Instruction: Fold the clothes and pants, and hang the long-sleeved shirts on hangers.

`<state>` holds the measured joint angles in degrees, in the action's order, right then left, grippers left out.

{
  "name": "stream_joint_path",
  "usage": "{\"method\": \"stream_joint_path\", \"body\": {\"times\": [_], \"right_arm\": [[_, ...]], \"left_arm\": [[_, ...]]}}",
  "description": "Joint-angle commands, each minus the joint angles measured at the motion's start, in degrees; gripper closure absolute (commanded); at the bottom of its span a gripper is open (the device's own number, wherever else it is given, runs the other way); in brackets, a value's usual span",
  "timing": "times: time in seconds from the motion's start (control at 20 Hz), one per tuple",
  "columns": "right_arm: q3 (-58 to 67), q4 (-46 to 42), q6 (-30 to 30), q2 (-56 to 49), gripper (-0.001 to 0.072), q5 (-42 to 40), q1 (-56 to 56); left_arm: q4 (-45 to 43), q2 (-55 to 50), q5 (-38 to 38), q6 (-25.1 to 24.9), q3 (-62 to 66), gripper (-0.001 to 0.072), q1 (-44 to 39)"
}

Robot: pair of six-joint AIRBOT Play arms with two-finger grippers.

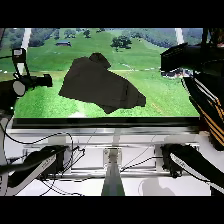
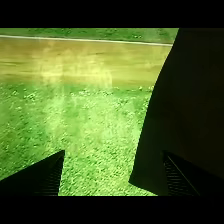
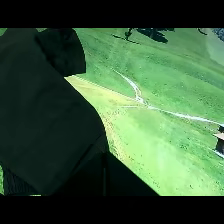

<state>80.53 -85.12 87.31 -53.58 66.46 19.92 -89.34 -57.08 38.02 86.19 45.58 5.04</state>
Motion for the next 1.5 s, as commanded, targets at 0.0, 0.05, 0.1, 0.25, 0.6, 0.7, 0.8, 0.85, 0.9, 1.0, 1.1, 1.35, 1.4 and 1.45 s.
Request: {"method": "stream_joint_path", "body": {"times": [0.0, 0.05, 0.1, 0.25, 0.6, 0.7, 0.8, 0.85, 0.9, 1.0, 1.1, 1.35, 1.4, 1.45], "right_arm": [[0.1, -1.2, 0.0, -0.1, 0.0688, -6.1, 0.1], [0.1, -2.2, 0.2, -0.1, 0.0688, -6.7, 0.0], [0.1, -2.8, 0.2, -0.1, 0.0688, -6.7, 0.0], [0.1, -1.2, 0.2, -0.1, 0.0689, -6.8, 0.1], [0.0, -12.7, -0.1, -4.5, 0.0690, 13.2, -12.7], [-1.7, -12.4, -4.6, -6.6, 0.0690, 20.6, -21.7], [-5.9, -11.0, -11.0, -7.2, 0.0690, 23.8, -30.6], [-8.9, -7.4, -11.1, -7.2, 0.0691, 23.4, -35.3], [-12.3, -1.3, -11.2, -7.2, 0.0690, 22.2, -39.2], [-21.1, 14.2, -15.2, -7.2, 0.0691, 21.2, -45.2], [-31.1, 24.4, -16.5, -7.2, 0.0690, 18.7, -46.8], [-54.9, 45.3, -16.4, -7.2, 0.0122, 1.1, -40.0], [-57.9, 49.4, -16.4, -7.2, 0.0121, -3.3, -37.9], [-60.2, 53.2, -16.4, -7.3, 0.0122, -7.6, -35.5]], "left_arm": [[0.0, 0.0, 0.0, 0.0, 0.0, 0.0005, 0.1], [0.0, 0.0, 0.0, 0.0, 0.0, 0.0005, 0.1], [0.0, 0.0, 0.0, 0.0, 0.0, 0.0005, 0.0], [0.0, 0.0, 0.0, 0.0, 0.0, 0.0005, 0.1], [0.3, 0.0, 3.5, 0.0, 0.0, 0.0009, -1.2], [1.9, 0.7, 4.9, -0.1, 0.1, 0.0011, -1.9], [4.4, 2.3, 6.3, -3.5, 0.5, 0.0011, -3.8], [5.4, 3.3, 6.4, -5.0, 0.7, 0.0011, -4.8], [6.3, 4.3, 6.4, -6.3, 0.9, 0.0011, -5.8], [6.2, 6.5, 6.3, -8.5, 1.7, 0.0011, -7.4], [5.8, 8.6, 5.9, -8.7, 2.7, 0.0011, -7.4], [2.2, 11.6, 5.8, -8.7, 2.9, 0.0010, -7.3], [2.2, 11.6, 5.8, -8.7, 2.9, 0.0010, -7.3], [2.2, 11.5, 5.8, -8.7, 2.9, 0.0010, -7.3]]}}
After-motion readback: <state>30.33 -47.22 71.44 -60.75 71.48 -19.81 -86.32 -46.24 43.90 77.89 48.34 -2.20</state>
